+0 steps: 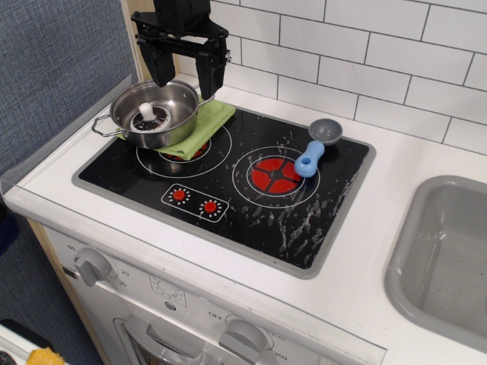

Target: Place the blue spoon below the silver pot.

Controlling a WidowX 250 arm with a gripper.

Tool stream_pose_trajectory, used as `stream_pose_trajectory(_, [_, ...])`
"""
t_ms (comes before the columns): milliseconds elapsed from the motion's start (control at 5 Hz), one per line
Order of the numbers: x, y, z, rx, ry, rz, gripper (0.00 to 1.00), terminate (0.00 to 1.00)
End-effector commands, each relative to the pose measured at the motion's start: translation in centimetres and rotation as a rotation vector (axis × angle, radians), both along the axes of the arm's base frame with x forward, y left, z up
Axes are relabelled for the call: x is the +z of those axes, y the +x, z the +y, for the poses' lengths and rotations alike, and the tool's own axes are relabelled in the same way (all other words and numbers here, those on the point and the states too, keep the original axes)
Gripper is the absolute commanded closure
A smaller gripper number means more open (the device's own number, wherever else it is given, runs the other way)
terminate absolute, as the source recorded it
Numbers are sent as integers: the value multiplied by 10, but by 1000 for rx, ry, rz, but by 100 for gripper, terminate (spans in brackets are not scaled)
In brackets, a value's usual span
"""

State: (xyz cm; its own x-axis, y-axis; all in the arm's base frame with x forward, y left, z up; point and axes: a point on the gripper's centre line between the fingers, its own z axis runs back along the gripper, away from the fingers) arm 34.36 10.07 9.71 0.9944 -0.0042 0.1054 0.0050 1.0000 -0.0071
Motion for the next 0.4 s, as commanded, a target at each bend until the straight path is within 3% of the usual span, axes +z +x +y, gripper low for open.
stream_pose_trajectory(0, [0,0,0,0,0,0,0,0])
stream_pose_trajectory(200, [6,15,-46,-93,3,-38,0,0])
